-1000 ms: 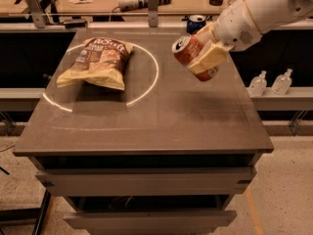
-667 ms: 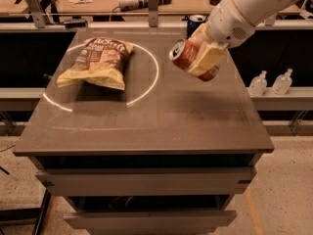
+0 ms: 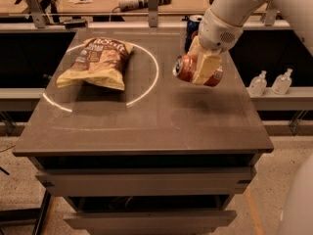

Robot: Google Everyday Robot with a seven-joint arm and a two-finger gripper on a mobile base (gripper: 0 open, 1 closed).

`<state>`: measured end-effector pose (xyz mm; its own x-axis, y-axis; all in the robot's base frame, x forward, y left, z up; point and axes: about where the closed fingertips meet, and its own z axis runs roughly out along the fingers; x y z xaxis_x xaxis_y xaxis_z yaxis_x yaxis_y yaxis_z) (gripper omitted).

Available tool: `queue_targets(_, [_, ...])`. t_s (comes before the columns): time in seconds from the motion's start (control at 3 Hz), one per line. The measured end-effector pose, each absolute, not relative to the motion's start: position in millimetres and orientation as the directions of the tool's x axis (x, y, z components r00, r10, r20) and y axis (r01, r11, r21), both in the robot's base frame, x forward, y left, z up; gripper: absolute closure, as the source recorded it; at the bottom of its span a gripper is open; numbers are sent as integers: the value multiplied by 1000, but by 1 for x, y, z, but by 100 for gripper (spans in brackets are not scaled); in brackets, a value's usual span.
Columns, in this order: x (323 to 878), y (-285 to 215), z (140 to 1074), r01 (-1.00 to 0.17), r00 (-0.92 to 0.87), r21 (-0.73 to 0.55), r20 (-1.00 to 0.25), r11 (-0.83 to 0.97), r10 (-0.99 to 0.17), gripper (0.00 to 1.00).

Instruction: Knock coke can over

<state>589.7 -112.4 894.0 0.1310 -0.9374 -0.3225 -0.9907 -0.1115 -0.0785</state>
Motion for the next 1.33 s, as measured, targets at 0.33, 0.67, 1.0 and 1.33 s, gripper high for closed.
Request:
queue_targets(0.33, [588, -117, 882, -992, 127, -48, -259, -119, -958, 100])
queue_targets(0.67, [582, -120, 874, -992, 128, -27, -208, -125, -970, 100])
queue_targets(1.0, [578, -121, 870, -990, 138, -6, -171, -139, -976, 100])
queue_targets(1.33, [575, -120, 865, -987, 155, 13, -138, -158, -978, 100])
